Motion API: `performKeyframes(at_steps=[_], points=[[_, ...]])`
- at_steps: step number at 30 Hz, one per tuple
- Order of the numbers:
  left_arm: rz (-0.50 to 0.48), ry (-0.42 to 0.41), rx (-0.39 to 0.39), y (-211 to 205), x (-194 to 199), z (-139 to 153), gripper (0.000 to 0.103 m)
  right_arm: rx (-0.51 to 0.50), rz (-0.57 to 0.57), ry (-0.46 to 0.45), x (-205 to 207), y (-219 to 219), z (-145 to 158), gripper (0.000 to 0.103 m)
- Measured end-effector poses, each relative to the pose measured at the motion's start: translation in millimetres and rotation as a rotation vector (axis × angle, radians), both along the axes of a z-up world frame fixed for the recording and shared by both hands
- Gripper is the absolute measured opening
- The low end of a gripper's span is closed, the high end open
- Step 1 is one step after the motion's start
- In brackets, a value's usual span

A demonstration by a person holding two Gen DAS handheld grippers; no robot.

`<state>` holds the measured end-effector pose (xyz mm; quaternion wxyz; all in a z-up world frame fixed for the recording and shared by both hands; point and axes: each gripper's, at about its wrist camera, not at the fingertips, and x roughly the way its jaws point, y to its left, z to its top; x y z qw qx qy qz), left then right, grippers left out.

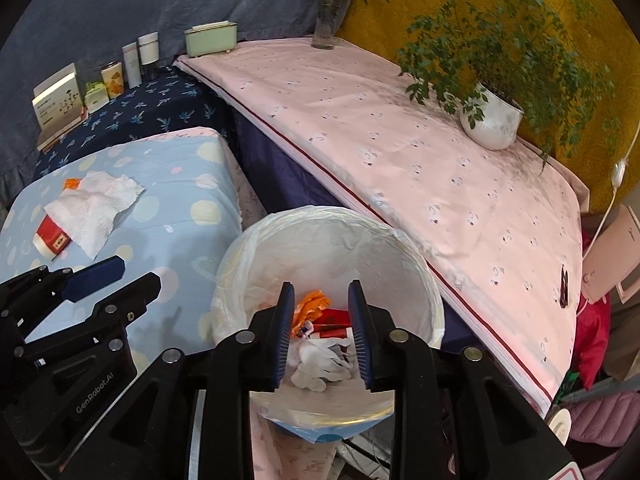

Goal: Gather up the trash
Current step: 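Carry the wrapper and glove over the bin and open both tools, then grasp the red-and-white paper cup with the left tool while the right tool grasps the white tissue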

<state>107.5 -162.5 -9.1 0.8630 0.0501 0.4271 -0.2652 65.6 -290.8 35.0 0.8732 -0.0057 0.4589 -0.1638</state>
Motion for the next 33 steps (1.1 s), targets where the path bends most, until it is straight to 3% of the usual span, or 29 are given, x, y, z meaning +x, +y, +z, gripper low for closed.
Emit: performKeyframes(at_steps=[11,14,20,24,33], points=[[0.134,0.035,0.024,66,26,-21,0.04,0.004,0.109,0.013,21,51,-4,0.028],[0.166,0.031,0.031,83,30,-24,0.047,0.005,0.139,0.012,27,65,-5,0.031],[0.216,0.031,0.048,111,35,-28,0.048,0.012,0.197,0.022,37,93,-10,0.033],[0.249,0.024,0.06,128,37,-32,0.055,0.021,0.221,0.03,46,108,-13,0.033],[0.314,0.026,0.094,166,47,-43,0.06,0.038,0.272,0.048,65,141,-27,0.034]])
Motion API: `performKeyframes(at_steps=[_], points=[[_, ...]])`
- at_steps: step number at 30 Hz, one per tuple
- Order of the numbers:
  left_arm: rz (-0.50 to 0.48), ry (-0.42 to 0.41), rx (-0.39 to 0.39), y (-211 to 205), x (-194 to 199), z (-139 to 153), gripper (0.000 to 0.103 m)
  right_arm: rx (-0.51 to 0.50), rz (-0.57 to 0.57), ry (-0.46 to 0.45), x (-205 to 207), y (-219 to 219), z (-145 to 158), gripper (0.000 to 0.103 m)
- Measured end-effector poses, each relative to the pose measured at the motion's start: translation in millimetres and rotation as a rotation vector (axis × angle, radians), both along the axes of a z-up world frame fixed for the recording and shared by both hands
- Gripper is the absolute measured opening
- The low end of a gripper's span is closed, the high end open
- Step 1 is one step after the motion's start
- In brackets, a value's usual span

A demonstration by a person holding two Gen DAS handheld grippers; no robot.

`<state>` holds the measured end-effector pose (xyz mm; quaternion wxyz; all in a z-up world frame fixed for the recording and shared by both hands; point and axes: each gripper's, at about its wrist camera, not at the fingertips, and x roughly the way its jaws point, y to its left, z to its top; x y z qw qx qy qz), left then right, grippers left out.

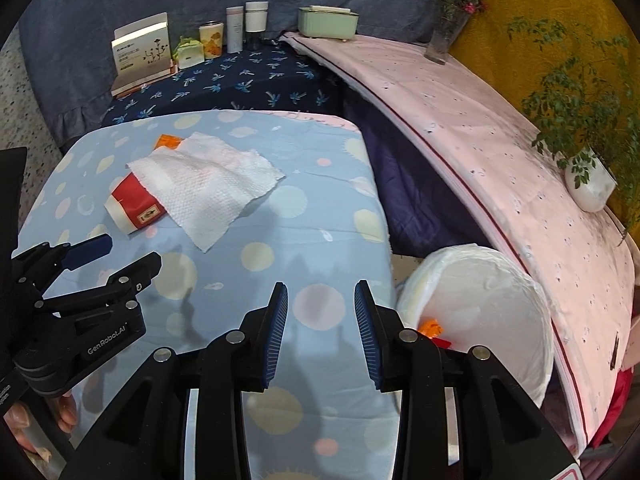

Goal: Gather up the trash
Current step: 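Grasp the red-and-white paper cup with the left tool while the right tool grasps the white tissue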

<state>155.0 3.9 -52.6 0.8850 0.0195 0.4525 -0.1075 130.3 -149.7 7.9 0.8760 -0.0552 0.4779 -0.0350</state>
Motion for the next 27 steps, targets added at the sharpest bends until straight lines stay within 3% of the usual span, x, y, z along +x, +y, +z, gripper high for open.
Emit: performKeyframes(at_steps=[5,8,15,27], points=[[0.038,0.01,0.008,22,10,-6,0.062,0.026,0.03,0.01,15,20,-11,0.034],[0.064,0.011,0.011,35,16,-10,0.066,0.046,0.046,0.01,25,35,-18,0.04],[0.102,0.005,0.019,61,33,-15,0.085,0.078,0.077,0.008,47,62,-33,0.047],[0.088,0.009,0.064,74,66,-33,0.089,0.132,0.072,0.025,92,79,-71,0.048]])
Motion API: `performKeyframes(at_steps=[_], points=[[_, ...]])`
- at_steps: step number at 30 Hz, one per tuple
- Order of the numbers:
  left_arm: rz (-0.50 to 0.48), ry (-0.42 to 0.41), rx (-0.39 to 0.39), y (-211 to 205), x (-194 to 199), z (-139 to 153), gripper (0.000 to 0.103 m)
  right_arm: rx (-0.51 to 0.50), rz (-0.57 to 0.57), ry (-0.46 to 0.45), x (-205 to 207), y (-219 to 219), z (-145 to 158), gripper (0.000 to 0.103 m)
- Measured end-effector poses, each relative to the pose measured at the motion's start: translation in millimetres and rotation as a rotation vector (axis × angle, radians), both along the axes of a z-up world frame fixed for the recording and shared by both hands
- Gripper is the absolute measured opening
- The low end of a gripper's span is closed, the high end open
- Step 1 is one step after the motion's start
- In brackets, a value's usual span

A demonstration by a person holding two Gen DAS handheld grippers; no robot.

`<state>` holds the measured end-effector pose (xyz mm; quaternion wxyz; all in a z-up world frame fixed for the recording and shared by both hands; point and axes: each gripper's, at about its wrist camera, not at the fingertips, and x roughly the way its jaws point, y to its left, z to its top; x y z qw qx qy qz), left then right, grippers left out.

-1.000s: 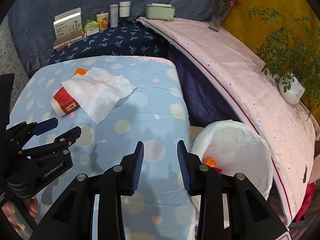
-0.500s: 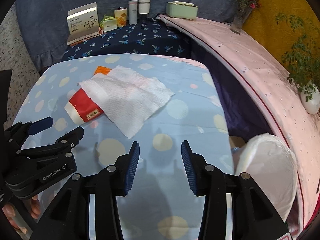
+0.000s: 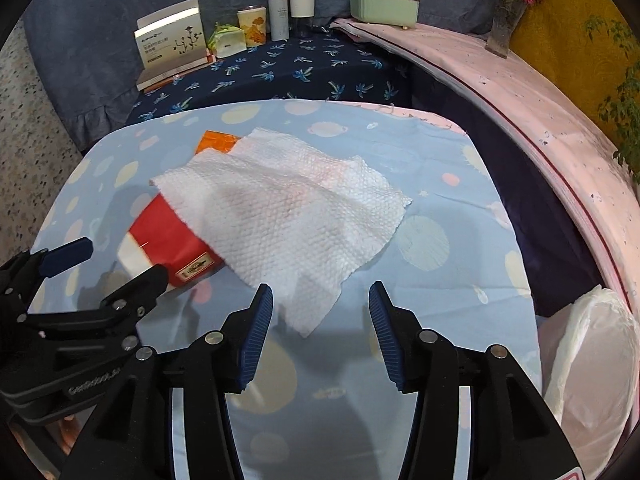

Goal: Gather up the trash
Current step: 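Grasp the red-and-white paper cup with the left tool while the right tool grasps the white tissue, then lift the cup and tissue and carry them toward the bin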

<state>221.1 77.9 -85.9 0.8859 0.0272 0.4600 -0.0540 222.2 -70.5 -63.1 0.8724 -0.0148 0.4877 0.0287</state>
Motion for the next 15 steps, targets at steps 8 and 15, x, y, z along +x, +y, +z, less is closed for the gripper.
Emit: performKeyframes(at_steps=[8,15], points=[[-0.04,0.01,0.015,-11,14,-14,0.089,0.011,-0.025,0.031,23,-6,-25,0.043],[-0.077,0.056,-0.013,-17,20,-26,0.068,0.011,0.043,0.033,26,1,-33,0.011]])
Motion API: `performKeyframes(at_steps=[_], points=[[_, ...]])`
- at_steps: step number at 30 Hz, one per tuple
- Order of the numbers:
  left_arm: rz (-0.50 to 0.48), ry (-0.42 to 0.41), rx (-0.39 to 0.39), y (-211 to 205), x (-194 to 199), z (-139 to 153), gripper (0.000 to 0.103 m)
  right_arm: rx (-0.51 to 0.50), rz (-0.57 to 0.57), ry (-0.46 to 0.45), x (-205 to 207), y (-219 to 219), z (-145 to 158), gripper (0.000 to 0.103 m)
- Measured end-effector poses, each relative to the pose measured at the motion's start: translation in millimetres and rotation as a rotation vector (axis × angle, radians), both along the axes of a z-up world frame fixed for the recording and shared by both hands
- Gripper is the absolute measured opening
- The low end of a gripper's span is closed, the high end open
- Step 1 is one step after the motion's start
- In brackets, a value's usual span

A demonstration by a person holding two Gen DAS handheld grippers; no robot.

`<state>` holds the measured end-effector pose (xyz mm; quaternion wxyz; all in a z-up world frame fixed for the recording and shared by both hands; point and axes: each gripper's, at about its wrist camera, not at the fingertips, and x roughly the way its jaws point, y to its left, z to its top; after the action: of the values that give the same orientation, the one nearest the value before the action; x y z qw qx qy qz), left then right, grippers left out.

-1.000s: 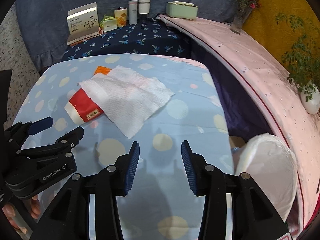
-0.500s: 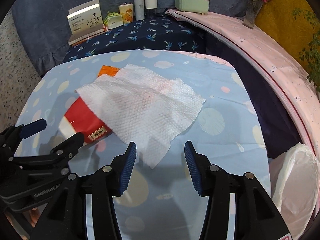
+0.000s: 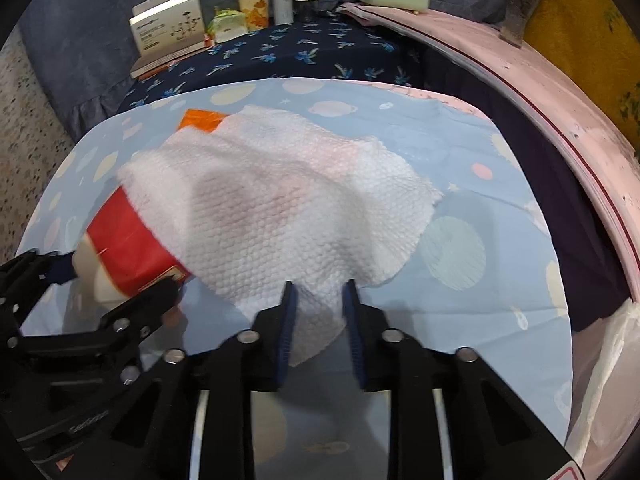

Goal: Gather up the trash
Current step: 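Lift the cup and tissue and carry them toward the bin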

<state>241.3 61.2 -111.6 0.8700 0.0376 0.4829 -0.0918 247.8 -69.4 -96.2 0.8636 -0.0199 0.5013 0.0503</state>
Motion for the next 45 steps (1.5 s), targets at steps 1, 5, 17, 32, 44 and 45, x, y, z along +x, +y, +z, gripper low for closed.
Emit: performKeyframes(at_steps=[1,5,17,32,44,45], points=[[0.004,-0.005,-0.002,-1,-1,0,0.068,0.001,0.008,0.003,-1,1,0,0.003],[-0.009,-0.012,-0.013,-4,-7,3,0.064,-0.011,0.019,0.002,-7,1,4,0.002],[-0.023,-0.06,-0.044,-11,-39,33,0.06,-0.005,-0.03,-0.112,-42,-36,71,0.002],[-0.067,-0.024,-0.091,-32,-73,54,0.016,0.031,-0.135,-0.286,-89,-86,172,0.002],[-0.036,-0.045,-0.063,-32,-68,47,0.069,0.025,-0.169,-0.281,-102,-104,174,0.002],[-0.031,-0.037,-0.064,-33,-65,45,0.069,0.025,-0.171,-0.28,-102,-105,173,0.002]])
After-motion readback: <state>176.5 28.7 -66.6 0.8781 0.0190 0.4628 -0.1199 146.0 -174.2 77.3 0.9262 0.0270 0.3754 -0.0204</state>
